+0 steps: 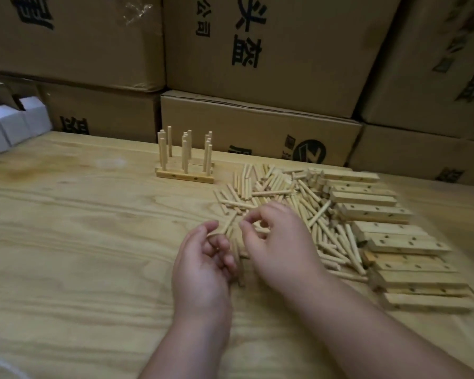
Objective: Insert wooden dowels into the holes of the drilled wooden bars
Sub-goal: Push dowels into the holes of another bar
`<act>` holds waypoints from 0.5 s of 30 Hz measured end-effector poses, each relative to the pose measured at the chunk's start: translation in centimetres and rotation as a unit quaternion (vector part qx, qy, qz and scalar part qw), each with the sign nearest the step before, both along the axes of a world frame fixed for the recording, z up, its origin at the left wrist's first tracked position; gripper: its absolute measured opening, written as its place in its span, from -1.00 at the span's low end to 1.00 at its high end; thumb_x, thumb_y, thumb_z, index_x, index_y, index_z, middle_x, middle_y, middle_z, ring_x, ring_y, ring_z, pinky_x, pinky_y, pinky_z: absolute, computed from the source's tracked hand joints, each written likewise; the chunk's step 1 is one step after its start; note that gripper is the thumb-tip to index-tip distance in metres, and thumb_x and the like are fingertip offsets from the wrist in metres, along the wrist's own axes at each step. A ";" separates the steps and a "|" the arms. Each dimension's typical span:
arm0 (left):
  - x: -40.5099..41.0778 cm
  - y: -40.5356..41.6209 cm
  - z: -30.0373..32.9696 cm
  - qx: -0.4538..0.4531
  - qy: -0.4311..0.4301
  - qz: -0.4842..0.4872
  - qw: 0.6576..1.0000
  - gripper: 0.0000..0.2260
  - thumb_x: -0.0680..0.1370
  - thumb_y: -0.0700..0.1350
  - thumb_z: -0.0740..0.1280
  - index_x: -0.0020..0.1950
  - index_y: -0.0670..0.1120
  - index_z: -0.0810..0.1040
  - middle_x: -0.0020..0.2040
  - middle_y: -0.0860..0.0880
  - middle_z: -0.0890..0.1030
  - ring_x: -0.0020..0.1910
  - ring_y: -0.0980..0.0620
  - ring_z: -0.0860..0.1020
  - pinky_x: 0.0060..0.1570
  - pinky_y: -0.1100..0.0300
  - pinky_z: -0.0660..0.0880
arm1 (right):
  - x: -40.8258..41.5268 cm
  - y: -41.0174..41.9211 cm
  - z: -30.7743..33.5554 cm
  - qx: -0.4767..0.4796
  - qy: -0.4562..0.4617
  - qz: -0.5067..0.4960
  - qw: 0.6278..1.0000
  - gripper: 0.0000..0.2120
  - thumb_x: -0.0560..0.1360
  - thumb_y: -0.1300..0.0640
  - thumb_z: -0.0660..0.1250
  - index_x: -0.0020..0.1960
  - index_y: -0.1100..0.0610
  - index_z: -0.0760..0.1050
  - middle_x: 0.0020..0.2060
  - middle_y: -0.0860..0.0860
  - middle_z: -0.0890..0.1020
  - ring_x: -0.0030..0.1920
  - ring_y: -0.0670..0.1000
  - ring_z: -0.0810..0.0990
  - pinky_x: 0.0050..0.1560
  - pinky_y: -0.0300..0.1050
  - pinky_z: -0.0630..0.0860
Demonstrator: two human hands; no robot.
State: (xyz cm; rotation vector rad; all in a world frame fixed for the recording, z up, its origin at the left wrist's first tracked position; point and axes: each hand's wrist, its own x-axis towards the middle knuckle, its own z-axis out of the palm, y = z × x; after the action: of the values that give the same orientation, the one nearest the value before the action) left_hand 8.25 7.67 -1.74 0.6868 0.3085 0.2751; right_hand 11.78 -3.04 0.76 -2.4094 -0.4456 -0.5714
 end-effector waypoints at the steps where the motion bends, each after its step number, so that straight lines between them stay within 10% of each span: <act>1: 0.0 -0.1 0.1 0.003 -0.003 -0.001 1.000 -0.82 0.68 -0.10 0.14 -0.02 -0.07 0.51 -0.40 -0.01 0.45 -0.50 0.07 0.34 -0.42 0.17 0.24 | -1.6 -1.3 -0.2 0.002 0.004 -0.005 1.000 -0.95 0.50 0.03 0.38 -0.14 -0.06 0.57 -0.19 -0.20 0.53 -0.06 -0.12 0.50 0.00 -0.17 0.42; 15: -0.5 -0.9 0.2 0.080 -0.023 -0.017 0.996 -0.83 0.66 -0.12 0.16 -0.06 -0.02 0.50 -0.42 0.02 0.43 -0.46 0.08 0.31 -0.42 0.22 0.25 | -9.1 -11.9 -0.9 -0.089 0.128 -0.254 0.954 -0.62 0.53 -0.19 0.21 -0.34 0.01 0.45 -0.46 -0.08 0.54 -0.33 -0.07 0.49 0.13 0.02 0.46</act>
State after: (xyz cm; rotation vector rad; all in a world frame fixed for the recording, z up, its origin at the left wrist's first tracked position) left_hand 7.80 6.76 -1.54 0.8415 0.2322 0.2840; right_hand 2.68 -14.97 -0.09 -2.7359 0.2568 -0.4328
